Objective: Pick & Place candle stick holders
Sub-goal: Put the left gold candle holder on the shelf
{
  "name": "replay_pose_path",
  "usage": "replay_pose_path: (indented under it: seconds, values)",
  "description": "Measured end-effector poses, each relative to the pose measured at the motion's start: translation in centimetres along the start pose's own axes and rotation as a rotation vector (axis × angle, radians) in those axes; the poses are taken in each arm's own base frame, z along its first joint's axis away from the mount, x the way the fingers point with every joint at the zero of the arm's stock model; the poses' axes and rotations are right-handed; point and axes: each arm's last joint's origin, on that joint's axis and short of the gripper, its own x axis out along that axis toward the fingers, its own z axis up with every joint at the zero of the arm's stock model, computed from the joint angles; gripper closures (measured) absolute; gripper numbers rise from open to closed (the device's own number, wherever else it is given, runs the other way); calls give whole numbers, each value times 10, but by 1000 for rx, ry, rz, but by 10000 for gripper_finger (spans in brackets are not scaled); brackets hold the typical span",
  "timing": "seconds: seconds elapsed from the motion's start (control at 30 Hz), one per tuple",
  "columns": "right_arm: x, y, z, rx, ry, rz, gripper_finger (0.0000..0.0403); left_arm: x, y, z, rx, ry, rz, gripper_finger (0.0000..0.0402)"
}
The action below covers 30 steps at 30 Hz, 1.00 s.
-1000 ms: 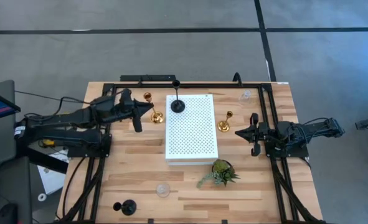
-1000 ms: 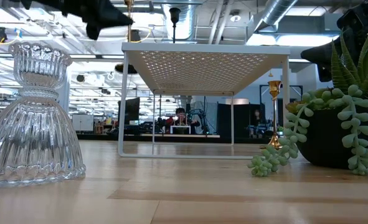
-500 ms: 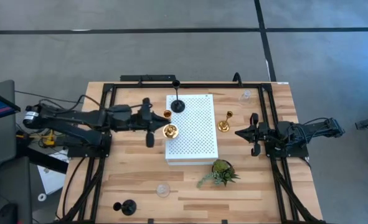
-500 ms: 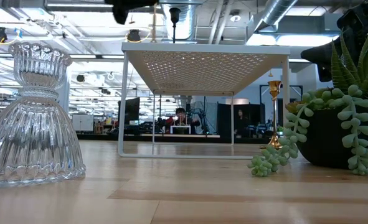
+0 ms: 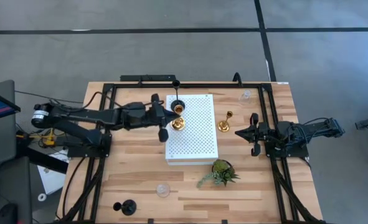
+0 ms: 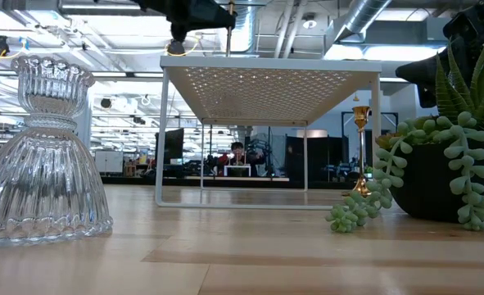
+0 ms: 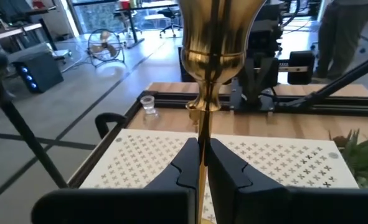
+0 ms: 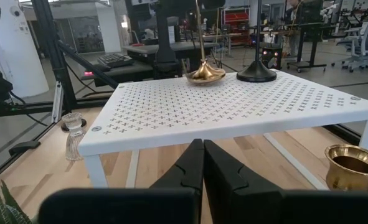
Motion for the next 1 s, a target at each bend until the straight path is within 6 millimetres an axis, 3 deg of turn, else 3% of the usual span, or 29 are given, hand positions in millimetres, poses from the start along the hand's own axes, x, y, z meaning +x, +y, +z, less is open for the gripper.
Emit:
replay_pose_path:
  seconds: [0.6,1.0]
  values:
    - [0,0,0,0,0,0,402,10,3,-7,-42,23,-19,385]
    - [0,0,0,0,0,0,402,10,3,-10,-34,50,35,327]
